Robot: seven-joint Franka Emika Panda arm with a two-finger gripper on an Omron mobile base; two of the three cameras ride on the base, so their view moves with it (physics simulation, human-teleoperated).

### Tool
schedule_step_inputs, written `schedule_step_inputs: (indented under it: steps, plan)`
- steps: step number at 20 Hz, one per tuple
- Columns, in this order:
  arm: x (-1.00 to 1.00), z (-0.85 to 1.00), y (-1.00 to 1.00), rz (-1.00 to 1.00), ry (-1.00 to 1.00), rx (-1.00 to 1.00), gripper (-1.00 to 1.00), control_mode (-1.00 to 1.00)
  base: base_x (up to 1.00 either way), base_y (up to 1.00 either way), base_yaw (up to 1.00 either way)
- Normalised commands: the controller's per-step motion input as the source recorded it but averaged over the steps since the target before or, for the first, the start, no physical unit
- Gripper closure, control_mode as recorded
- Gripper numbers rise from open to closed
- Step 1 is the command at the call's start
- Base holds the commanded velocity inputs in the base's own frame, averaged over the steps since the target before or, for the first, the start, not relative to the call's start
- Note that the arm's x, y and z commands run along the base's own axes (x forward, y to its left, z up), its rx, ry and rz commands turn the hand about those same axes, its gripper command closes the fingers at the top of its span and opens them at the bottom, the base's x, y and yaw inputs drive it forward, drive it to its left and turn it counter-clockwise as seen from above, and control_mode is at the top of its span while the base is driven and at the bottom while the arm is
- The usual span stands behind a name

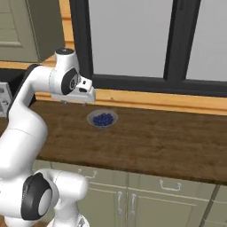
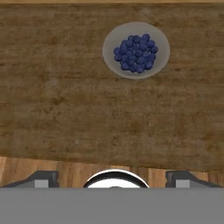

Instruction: Take a straw from the drawer in front and place it inside the glass cup on the dining counter.

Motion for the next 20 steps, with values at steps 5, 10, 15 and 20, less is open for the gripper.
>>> schedule_step_inputs:
  steps: [5, 10, 15, 20]
  plan:
    - [0.0, 0.0, 0.0, 0.0, 0.0, 0.0, -1.0, 1.0, -0.9, 0.35, -0.16]
    - [0.0, 0.0, 0.0, 0.0, 0.0, 0.0, -1.0, 1.0, -0.53, 0.48, -0.21]
    - [0.0, 0.0, 0.0, 0.0, 0.0, 0.0, -1.0, 1.0, -0.25, 0.5, -0.22]
    - [0.0, 0.0, 0.0, 0.0, 0.0, 0.0, -1.0, 1.0, -0.02, 0.5, -0.24]
